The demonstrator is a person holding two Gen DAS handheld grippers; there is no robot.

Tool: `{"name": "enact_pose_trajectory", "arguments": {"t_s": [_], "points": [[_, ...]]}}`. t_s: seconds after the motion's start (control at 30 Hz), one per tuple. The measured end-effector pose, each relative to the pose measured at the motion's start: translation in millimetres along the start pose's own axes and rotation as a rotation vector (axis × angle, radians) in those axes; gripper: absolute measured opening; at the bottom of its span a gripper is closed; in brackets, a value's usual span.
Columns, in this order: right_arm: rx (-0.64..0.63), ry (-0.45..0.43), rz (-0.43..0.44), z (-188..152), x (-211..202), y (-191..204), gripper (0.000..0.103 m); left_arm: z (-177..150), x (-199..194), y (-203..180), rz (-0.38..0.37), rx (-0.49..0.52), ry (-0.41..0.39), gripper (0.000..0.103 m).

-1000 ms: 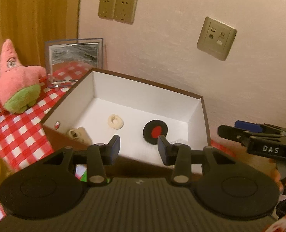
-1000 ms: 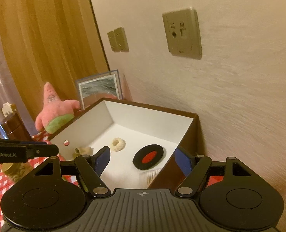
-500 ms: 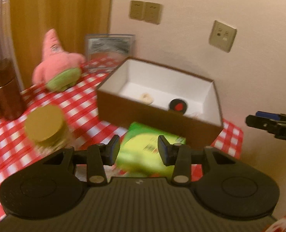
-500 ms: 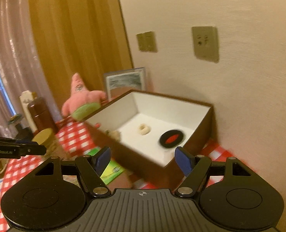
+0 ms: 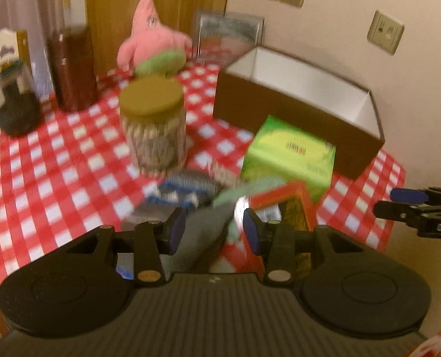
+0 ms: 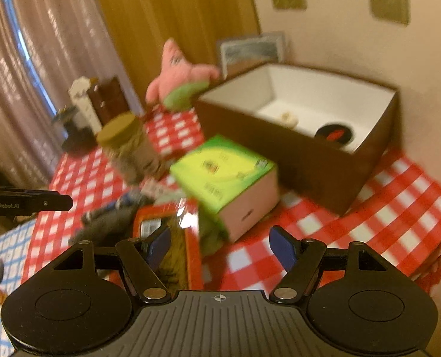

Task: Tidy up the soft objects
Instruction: 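Move both open tools back over the table toward the remaining items, then grasp the orange snack packet with the right tool while the left tool approaches the socks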

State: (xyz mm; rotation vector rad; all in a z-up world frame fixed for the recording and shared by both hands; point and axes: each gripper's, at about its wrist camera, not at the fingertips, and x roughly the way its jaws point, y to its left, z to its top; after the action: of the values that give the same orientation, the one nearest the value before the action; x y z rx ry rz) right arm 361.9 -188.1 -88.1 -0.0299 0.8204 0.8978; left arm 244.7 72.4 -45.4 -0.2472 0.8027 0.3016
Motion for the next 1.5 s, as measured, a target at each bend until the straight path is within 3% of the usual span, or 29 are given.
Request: {"name": "enact_pose_trajectory", "arguments": {"t_s": [0.37,0.73,1.07,1.27,1.4,1.5], "points": [[-0.031,0.143,0.058,-32,52,5,0.073,-59,26,-5,0.023,0.002,0.144,0.038],[-0.065,0.195,0.127,-39,85,6,0.054,-82,61,-20,0.015,0.01,0.207,0.035],[-0.069,0.185,0.223,-41,90,5,0.041,-95,89,-30,0.002,0.029,0.265,0.027],[-0.062,0.161,0.305,-37,79,8,0.032,-95,88,-28,0.005,0.04,0.254,0.025],[-0.078,0.151,0.392,-33,70,16,0.031,-95,86,-23,-0.007,0.019,0.254,0.025],[-0.102,0.149,0.406,-32,72,27,0.03,-96,85,-23,-0.011,0.021,0.248,0.025]]}}
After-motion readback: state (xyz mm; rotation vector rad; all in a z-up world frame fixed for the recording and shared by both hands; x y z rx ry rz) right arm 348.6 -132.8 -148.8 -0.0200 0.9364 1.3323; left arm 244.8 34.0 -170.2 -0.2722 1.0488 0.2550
